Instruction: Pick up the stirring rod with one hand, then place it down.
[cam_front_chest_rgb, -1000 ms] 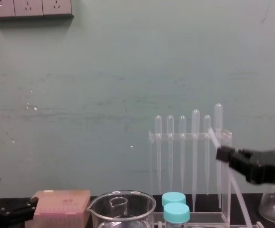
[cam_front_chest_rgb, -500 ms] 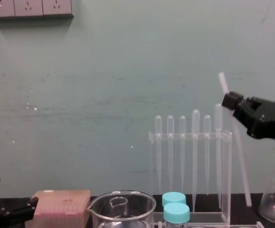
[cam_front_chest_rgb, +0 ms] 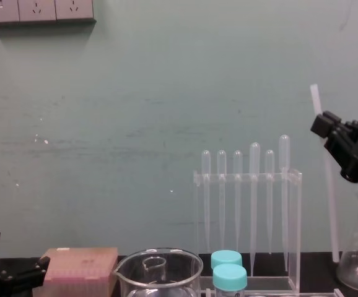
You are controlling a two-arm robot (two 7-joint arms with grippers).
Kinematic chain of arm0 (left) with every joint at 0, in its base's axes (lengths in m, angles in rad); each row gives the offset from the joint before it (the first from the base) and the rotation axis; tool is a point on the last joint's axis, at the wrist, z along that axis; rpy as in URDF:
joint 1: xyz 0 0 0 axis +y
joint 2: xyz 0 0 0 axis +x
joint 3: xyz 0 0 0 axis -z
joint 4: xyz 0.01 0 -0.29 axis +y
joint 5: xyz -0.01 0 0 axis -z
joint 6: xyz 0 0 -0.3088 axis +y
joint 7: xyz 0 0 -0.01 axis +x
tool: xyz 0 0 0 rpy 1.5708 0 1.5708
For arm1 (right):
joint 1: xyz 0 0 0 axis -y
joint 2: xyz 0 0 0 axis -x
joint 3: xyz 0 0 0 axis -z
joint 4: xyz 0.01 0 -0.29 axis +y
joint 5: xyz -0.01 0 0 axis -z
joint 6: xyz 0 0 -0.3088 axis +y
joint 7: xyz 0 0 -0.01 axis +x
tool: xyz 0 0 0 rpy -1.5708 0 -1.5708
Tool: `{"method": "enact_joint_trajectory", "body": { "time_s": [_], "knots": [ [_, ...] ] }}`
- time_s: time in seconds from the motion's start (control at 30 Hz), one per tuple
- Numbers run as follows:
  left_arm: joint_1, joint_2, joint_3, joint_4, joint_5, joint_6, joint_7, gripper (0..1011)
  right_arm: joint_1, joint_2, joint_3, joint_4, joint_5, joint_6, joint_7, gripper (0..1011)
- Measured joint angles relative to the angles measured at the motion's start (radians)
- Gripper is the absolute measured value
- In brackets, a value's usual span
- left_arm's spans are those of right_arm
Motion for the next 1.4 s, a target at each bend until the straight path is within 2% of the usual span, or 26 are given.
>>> {"method": "enact_joint_trajectory", "body": {
  "time_s": [0.13,1.4],
  "knots": [
    [0.0,0.0,0.0,0.0,0.0,0.0,0.0,1000,-0.007,-0.001,0.009,0.008,-0.004,0.009,0.002,65],
    [0.0,0.0,0.0,0.0,0.0,0.0,0.0,1000,-0.003,0.001,0.003,0.003,-0.001,0.009,0.004,65]
  ]
}}
